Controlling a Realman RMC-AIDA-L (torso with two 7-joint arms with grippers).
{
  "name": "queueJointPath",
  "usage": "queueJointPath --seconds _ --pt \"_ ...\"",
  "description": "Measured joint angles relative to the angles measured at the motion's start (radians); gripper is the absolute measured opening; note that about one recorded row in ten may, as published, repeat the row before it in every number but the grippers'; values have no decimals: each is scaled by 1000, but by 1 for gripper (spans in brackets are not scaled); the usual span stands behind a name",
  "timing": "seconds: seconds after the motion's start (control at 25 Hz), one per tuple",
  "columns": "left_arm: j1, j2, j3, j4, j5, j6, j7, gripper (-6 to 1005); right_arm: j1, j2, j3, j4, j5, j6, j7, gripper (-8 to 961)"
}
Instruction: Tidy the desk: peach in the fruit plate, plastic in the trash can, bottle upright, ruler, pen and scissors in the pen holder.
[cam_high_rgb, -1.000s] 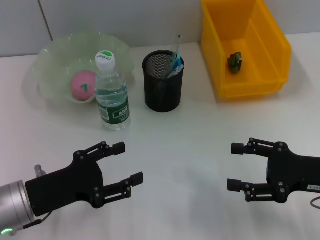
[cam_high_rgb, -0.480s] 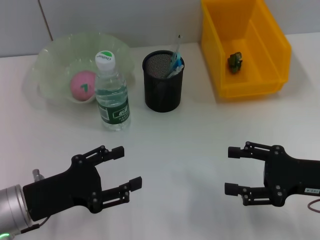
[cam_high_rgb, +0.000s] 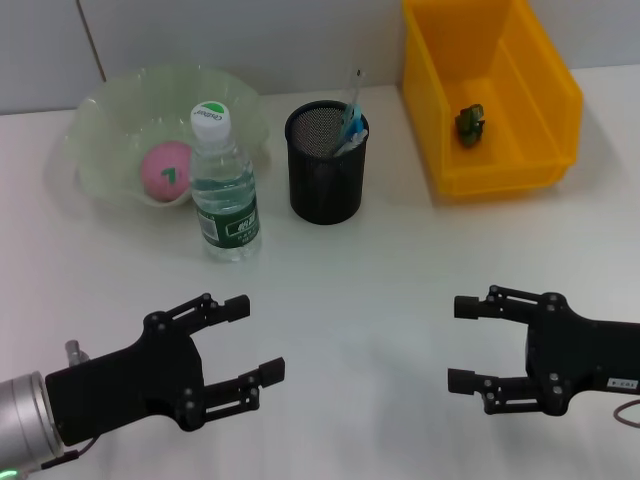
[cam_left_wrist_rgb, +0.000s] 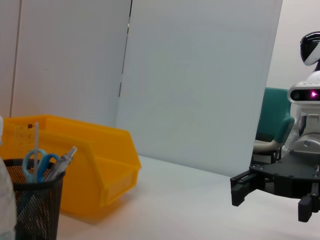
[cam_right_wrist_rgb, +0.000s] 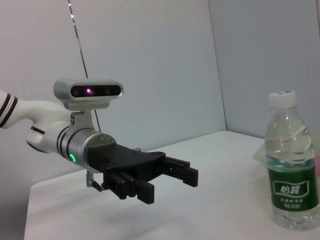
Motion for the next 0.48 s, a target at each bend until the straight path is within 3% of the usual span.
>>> queueJointPath --seconds 0.48 --pt "6 -4 0 0 5 0 2 812 -2 0 -7 0 -1 -6 -2 835"
